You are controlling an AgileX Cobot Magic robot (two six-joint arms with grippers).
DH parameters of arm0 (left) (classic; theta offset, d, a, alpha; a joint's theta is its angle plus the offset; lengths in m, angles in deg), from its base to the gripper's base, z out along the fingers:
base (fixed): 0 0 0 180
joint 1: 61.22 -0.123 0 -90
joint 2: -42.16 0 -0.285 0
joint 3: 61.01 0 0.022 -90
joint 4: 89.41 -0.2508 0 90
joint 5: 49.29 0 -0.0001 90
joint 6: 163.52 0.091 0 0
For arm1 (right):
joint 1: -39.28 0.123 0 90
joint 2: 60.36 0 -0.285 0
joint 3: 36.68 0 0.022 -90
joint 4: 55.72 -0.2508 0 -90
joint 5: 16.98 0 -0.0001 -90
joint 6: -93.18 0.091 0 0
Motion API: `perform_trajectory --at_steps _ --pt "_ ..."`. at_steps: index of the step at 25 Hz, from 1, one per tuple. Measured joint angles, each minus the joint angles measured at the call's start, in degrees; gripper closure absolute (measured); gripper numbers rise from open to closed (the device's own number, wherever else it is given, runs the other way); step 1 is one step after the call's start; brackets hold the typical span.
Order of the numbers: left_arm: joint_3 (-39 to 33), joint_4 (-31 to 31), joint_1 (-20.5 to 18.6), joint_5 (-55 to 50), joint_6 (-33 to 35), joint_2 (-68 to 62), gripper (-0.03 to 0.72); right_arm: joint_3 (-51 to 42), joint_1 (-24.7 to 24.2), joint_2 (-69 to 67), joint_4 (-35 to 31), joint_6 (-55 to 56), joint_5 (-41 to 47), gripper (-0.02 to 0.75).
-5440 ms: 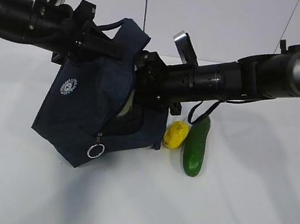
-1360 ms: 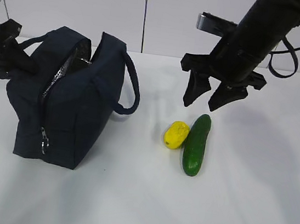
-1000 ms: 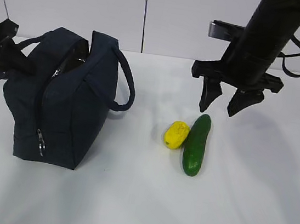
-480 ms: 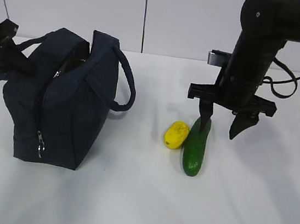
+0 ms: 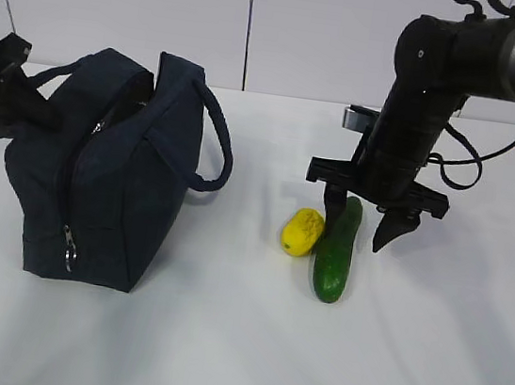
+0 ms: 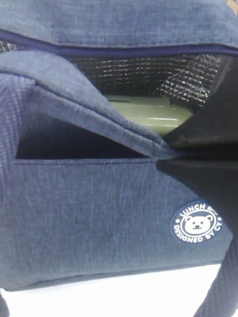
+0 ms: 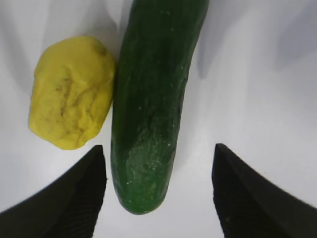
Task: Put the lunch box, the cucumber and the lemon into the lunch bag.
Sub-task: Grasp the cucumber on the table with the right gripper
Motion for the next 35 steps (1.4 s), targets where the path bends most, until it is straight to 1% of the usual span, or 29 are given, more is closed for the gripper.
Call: perform_trajectory --at_steps 9,19,35 --pt "0.0 -1.2 0.0 0.2 0.0 0.0 0.696 0.0 0.0 -2.5 -0.3 0.0 -0.8 0.221" --pt "0.0 -1.4 0.0 0.4 0.0 0.0 0.696 0.0 0.0 -3.1 -1.4 0.0 -4.5 0.221" --pt "0.0 -1.4 0.0 0.4 0.0 0.0 0.696 0.1 0.0 -4.5 -0.3 0.0 -4.0 0.222"
